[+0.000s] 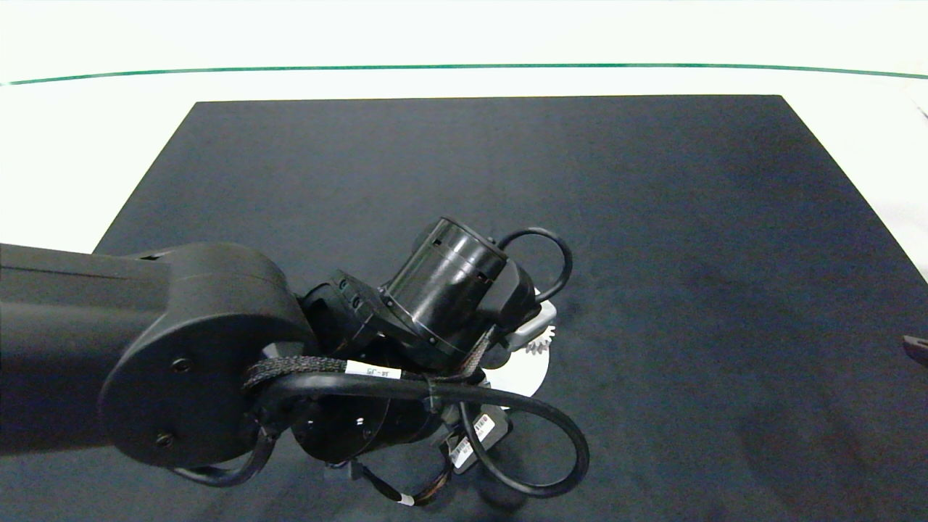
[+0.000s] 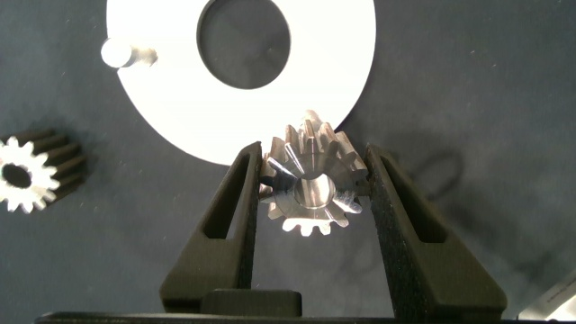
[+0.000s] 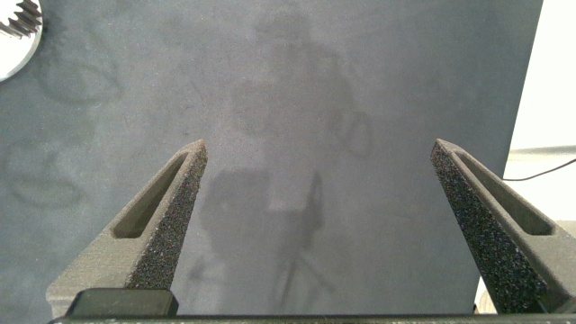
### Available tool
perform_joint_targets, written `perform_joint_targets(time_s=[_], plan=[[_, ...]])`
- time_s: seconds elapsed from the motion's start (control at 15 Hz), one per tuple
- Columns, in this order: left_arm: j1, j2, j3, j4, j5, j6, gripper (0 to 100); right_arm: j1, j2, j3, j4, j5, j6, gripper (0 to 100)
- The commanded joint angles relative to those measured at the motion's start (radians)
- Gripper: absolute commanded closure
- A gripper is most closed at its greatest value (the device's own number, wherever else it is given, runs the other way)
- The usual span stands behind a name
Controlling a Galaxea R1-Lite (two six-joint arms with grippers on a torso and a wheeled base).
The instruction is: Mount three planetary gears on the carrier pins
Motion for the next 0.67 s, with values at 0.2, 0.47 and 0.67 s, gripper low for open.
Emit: perform_joint_targets(time_s=[0.2,0.47,0.67], plan=[[-0.020,0.041,-0.040,0.003,0.001,0.002,75,0.000,-0.007,-0.002,0.002,-0.001,-0.009,0],[-0.017,0.059,-0.046,0.001,0.007,0.008,75,0.000,-0.009,-0.002,0.002,-0.001,-0.009,0],[-0.016,0.069,-0.049,0.001,0.007,0.013,75,0.000,-0.010,-0.002,0.002,-0.001,-0.009,0]])
